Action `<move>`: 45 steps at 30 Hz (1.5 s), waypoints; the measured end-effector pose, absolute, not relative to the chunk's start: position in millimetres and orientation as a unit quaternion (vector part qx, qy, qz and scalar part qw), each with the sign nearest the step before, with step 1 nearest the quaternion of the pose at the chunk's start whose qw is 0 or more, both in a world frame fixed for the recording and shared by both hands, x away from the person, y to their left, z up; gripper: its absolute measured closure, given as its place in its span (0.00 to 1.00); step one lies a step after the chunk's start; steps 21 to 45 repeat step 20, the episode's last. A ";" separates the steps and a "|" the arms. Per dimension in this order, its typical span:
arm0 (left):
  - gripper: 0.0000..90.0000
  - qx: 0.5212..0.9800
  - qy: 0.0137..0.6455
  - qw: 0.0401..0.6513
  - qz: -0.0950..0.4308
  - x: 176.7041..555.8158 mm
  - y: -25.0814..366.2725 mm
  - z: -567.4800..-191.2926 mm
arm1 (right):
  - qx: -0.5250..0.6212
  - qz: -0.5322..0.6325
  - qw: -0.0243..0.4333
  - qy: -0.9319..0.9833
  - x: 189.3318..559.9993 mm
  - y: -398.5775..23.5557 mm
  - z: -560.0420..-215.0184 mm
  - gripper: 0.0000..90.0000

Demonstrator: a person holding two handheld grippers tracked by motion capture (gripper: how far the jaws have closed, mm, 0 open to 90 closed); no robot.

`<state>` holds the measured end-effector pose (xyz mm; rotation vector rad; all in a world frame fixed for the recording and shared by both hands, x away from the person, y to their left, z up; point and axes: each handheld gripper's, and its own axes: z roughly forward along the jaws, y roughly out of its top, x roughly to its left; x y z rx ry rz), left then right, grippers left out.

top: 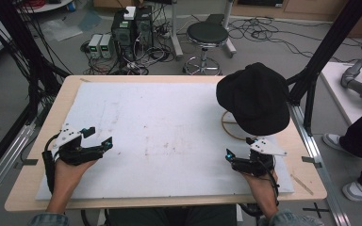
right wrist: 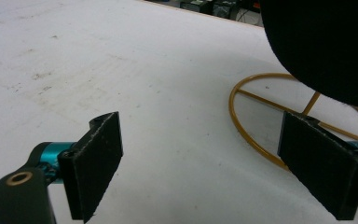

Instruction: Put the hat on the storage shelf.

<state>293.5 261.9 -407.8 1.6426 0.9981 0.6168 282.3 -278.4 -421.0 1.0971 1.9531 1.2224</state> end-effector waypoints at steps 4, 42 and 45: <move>0.20 0.688 0.422 0.530 0.259 293.2 263.0 -409.6 | 0.410 0.457 0.290 0.734 283.4 -277.9 -421.8 0.15; 0.19 0.699 0.421 0.516 0.262 294.6 259.5 -414.6 | 0.408 0.457 0.293 0.734 283.7 -278.0 -421.3 0.15; 0.19 0.699 0.421 0.516 0.262 294.6 259.5 -414.6 | 0.408 0.457 0.293 0.734 283.7 -278.0 -421.3 0.15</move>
